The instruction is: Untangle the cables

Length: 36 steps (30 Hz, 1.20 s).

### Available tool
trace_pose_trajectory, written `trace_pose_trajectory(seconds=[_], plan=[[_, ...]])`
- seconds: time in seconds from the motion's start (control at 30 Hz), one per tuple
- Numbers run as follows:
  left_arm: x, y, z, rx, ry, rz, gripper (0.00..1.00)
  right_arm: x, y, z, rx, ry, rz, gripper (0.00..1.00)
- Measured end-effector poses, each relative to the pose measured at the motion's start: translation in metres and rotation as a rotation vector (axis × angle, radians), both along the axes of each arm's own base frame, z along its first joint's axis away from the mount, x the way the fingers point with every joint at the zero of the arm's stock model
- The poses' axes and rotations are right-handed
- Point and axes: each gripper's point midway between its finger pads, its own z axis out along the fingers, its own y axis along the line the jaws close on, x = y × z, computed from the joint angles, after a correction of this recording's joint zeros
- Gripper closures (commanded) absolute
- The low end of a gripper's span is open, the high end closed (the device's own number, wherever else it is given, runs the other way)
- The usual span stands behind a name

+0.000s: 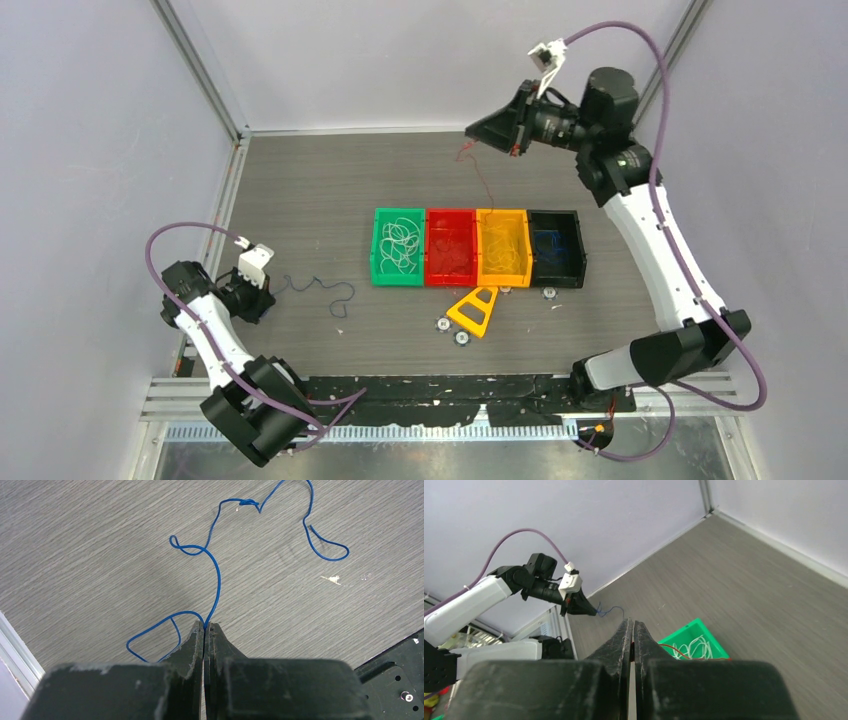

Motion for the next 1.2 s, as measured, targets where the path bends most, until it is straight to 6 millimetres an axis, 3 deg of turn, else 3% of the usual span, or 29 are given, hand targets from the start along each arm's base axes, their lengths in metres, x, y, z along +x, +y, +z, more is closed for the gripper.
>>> trace_pose_trajectory(seconds=[0.27, 0.43, 0.5, 0.67, 0.77, 1.03, 1.2], plan=[[0.000, 0.001, 0.000, 0.000, 0.003, 0.005, 1.00, 0.000, 0.051, -0.029, -0.011, 0.063, 0.115, 0.95], [-0.001, 0.002, -0.002, -0.004, 0.015, 0.013, 1.00, -0.008, 0.069, -0.049, 0.007, 0.108, 0.162, 0.95], [-0.001, 0.002, -0.003, -0.003, 0.018, 0.015, 1.00, -0.013, 0.073, -0.071, -0.001, 0.156, 0.176, 0.95], [-0.001, 0.003, -0.004, 0.003, 0.024, 0.018, 1.00, -0.020, 0.072, -0.159, -0.098, 0.305, 0.163, 0.95], [-0.001, 0.004, -0.004, 0.003, 0.030, 0.021, 1.00, -0.013, 0.064, -0.205, -0.195, 0.346, 0.106, 0.94], [-0.002, 0.005, -0.005, 0.007, 0.033, 0.023, 1.00, 0.024, 0.030, -0.282, -0.502, 0.275, -0.081, 0.95], [-0.002, 0.006, -0.006, 0.010, 0.038, 0.024, 1.00, 0.023, 0.014, -0.333, -0.708, 0.295, -0.098, 0.95]])
